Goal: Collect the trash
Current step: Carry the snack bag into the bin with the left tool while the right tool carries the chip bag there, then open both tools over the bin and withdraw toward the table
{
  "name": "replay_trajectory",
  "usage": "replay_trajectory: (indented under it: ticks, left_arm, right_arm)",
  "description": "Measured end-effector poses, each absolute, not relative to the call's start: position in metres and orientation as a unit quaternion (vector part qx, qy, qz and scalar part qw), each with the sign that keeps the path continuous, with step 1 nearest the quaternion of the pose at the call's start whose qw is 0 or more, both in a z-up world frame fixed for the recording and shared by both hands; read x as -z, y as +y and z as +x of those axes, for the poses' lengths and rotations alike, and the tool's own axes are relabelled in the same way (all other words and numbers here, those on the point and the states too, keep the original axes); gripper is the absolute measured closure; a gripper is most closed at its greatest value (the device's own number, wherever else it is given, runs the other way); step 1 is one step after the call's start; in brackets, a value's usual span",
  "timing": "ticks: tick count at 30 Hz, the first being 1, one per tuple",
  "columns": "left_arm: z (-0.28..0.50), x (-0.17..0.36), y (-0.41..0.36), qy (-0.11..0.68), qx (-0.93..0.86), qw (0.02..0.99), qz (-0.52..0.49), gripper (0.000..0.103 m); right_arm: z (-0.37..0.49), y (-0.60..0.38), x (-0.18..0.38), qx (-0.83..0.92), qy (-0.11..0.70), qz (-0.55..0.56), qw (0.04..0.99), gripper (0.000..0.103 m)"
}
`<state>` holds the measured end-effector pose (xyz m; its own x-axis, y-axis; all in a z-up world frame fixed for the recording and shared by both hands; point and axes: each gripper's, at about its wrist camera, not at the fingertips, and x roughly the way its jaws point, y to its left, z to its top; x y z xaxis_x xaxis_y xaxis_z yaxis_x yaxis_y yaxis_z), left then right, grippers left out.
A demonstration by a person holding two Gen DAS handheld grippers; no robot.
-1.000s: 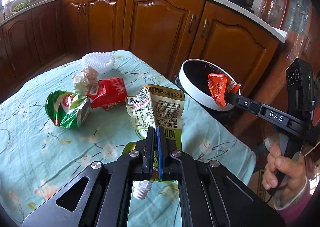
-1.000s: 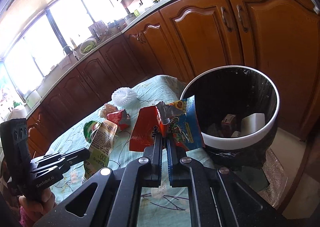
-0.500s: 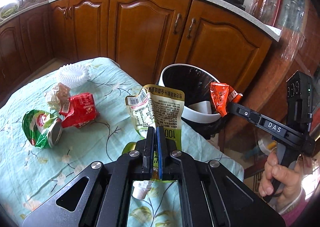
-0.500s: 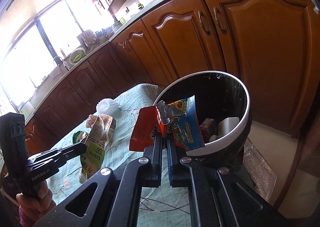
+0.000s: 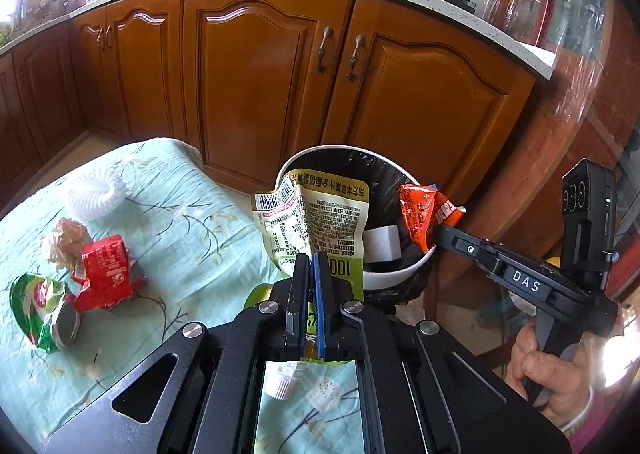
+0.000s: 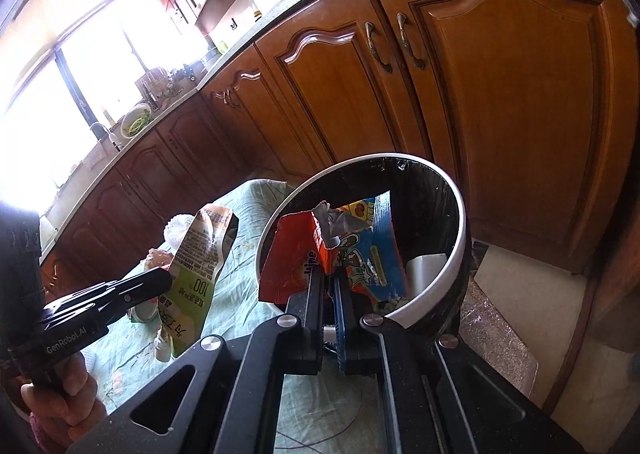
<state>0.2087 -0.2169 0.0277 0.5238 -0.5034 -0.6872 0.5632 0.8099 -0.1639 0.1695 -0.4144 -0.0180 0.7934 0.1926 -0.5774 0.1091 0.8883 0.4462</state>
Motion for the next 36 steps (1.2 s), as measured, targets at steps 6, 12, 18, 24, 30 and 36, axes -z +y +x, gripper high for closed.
replay_trajectory:
  ticks: [6,12,18,24,30,36]
  left_arm:
    - [0.222,-0.028,-0.241,0.385,0.313,0.867,0.048,0.101]
    - [0.237,-0.025,-0.262,0.394,0.315,0.862,0.058,0.101]
    - [0.25,-0.021,-0.28,0.406,0.314,0.856,0.066,0.101]
    - [0.262,-0.015,-0.293,0.418,0.311,0.851,0.074,0.101]
    - [0.267,-0.007,-0.301,0.427,0.309,0.846,0.08,0.101]
    - [0.272,-0.003,-0.304,0.441,0.308,0.84,0.069,0.096]
  right_arm:
    - [0.182,-0.422,0.021,-0.018,0.328,0.23,0.916,0.099]
    - [0.197,-0.426,0.023,-0.016,0.339,0.217,0.915,0.099]
    - [0.207,-0.427,0.025,-0.013,0.354,0.205,0.912,0.099]
    - [0.215,-0.431,0.031,-0.011,0.365,0.201,0.909,0.099]
    - [0.221,-0.435,0.036,-0.008,0.373,0.199,0.906,0.097]
    - [0.223,-0.439,0.037,-0.005,0.376,0.204,0.904,0.079]
